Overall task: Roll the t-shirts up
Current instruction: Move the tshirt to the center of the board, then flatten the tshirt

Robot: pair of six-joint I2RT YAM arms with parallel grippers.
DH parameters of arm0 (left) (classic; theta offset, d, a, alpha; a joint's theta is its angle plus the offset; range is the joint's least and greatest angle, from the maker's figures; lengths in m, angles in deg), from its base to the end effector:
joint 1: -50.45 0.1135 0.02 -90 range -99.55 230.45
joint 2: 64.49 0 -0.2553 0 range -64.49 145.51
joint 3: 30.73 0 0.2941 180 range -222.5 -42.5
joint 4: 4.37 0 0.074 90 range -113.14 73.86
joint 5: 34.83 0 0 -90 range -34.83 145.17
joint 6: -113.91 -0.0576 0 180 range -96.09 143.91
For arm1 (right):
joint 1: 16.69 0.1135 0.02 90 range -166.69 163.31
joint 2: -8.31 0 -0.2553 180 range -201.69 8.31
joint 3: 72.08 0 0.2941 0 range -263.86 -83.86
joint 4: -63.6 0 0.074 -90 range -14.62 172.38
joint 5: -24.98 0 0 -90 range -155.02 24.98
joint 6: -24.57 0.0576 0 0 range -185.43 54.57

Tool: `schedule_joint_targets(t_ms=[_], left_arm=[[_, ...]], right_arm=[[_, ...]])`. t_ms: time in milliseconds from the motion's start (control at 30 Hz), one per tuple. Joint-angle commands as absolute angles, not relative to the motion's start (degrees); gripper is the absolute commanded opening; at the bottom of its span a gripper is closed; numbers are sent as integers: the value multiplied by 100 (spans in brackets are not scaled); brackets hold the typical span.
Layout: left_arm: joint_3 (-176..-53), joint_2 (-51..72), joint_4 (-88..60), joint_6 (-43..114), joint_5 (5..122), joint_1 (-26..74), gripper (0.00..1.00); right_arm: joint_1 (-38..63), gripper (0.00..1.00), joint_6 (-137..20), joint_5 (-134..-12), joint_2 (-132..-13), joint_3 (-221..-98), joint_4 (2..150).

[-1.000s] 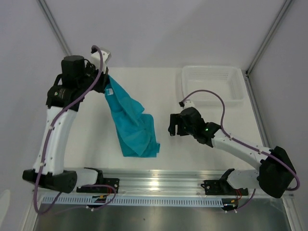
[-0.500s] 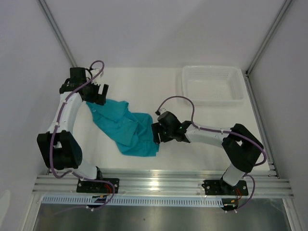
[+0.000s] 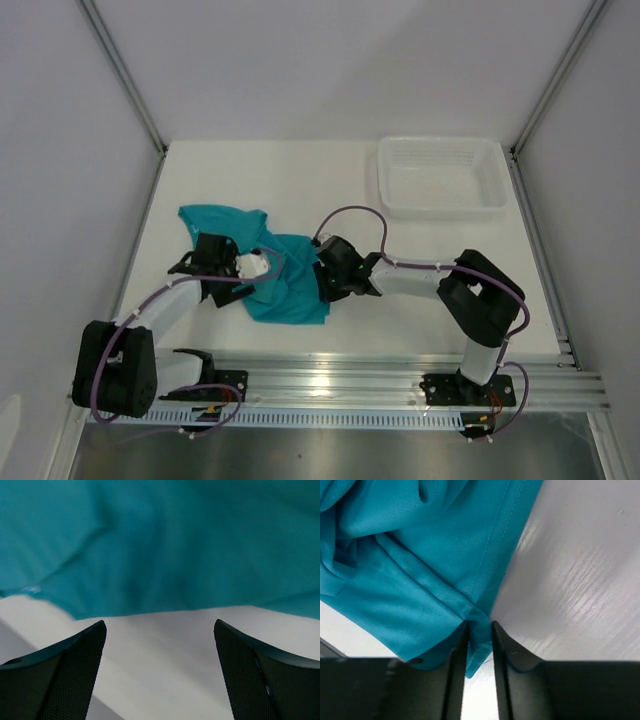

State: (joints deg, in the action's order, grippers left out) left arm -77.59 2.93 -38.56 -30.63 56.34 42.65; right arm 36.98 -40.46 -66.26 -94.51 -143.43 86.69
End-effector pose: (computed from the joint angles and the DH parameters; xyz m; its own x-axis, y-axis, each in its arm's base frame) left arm 0.2706 -0.0383 0.1385 -0.3493 0.8698 -0.3484 0.7445 0.4834 0.4604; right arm 0.2382 0.3260 0.1017 -0.7807 -0.3492 -0.5182 -0.5331 0.8048 0.2608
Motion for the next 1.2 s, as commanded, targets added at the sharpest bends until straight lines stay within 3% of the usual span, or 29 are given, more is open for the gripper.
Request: schedule_joint_targets(t_ms=[0,133,300,500,733,1167], left_arm=[[-7484,222,-2967,-4560,5961,4104,91],[-7713,582,-3258,-4789,6246,4060,89],[-7686,1074,-2801,-4983,5869,4051,89],[-7564,680,-3696,-5535,6439,4069,89],[-8547,363,-5727,-5975,6835,4139,93],[-8117,1119,-5122,-6213,6667,4095,95]], right_arm=[[3667,25,-3959,-6634,-9566,-14398,8724],[3649,13,-3845,-6660,-9330,-14257,8672],[3640,10,-3766,-6660,-9109,-14204,8663],[3587,9,-3748,-6634,-9039,-14195,8750],[3499,7,-3757,-6713,-9004,-14204,8724],[3403,3,-3766,-6705,-8907,-14187,8751]])
